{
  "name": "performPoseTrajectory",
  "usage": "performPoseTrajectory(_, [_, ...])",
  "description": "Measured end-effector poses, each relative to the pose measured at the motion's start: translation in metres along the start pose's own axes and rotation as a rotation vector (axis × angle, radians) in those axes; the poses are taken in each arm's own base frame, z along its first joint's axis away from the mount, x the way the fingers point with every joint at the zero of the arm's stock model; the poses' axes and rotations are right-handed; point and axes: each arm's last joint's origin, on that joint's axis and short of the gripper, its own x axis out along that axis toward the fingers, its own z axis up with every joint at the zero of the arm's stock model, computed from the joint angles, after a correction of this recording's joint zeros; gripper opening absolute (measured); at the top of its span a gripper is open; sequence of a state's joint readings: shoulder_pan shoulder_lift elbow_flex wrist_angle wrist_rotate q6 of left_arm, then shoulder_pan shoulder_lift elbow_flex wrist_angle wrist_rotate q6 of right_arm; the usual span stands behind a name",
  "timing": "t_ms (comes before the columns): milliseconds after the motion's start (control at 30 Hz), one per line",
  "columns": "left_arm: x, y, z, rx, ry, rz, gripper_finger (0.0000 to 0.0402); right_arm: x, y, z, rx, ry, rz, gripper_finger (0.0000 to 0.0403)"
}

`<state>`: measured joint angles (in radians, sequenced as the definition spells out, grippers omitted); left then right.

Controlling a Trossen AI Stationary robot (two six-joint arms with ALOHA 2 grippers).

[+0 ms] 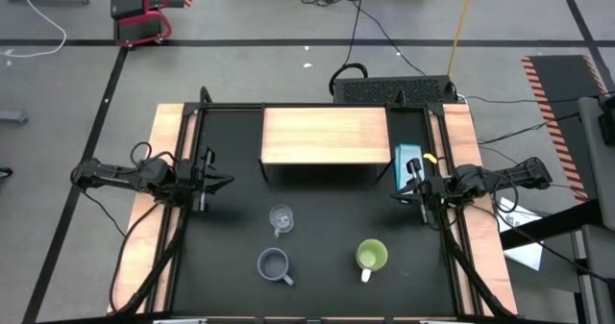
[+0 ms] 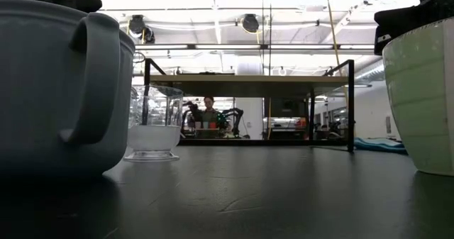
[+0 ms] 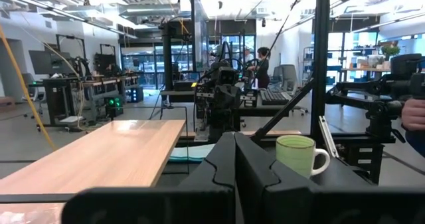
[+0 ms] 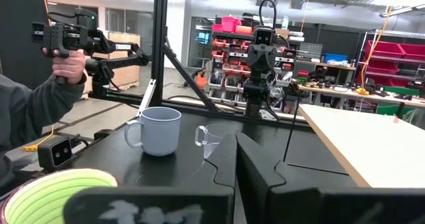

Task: Stack small to large cups/mugs on shelf
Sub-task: Put the transparent mug on the shelf

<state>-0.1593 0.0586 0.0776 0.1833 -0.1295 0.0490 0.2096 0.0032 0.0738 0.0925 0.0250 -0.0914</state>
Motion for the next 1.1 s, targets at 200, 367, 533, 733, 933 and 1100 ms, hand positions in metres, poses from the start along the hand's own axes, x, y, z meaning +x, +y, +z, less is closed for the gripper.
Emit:
performPoseTrajectory(200, [0.000, 0.000, 0.000, 0.005, 0.004, 0.000, 0.0001, 0.000, 0.000, 0.000, 0.000, 0.000, 0.000, 0.0000])
performPoseTrajectory(367, [0.001, 0.000, -0.005, -0.013, 0.049, 0.004, 0.0001, 0.000, 0.000, 0.000, 0.000, -0.006, -0.001, 0.0000])
performPoseTrajectory(533, [0.008, -0.001, -0.009, -0.058, 0.096, 0.004, 0.0001, 0.000, 0.000, 0.000, -0.001, -0.005, 0.000, 0.0000])
performPoseTrajectory(733, [0.021, -0.004, -0.014, -0.070, 0.125, -0.013, 0.0000, 0.000, 0.000, 0.000, -0.002, -0.002, 0.000, 0.0000])
performPoseTrajectory(933, [0.033, -0.006, -0.018, -0.070, 0.125, -0.019, 0.0000, 0.000, 0.000, -0.001, -0.003, -0.002, 0.000, 0.0000])
performPoseTrajectory(1100, [0.045, -0.008, -0.016, -0.083, 0.168, -0.052, 0.0000, 0.000, 0.000, -0.001, -0.003, -0.002, 0.000, 0.0000])
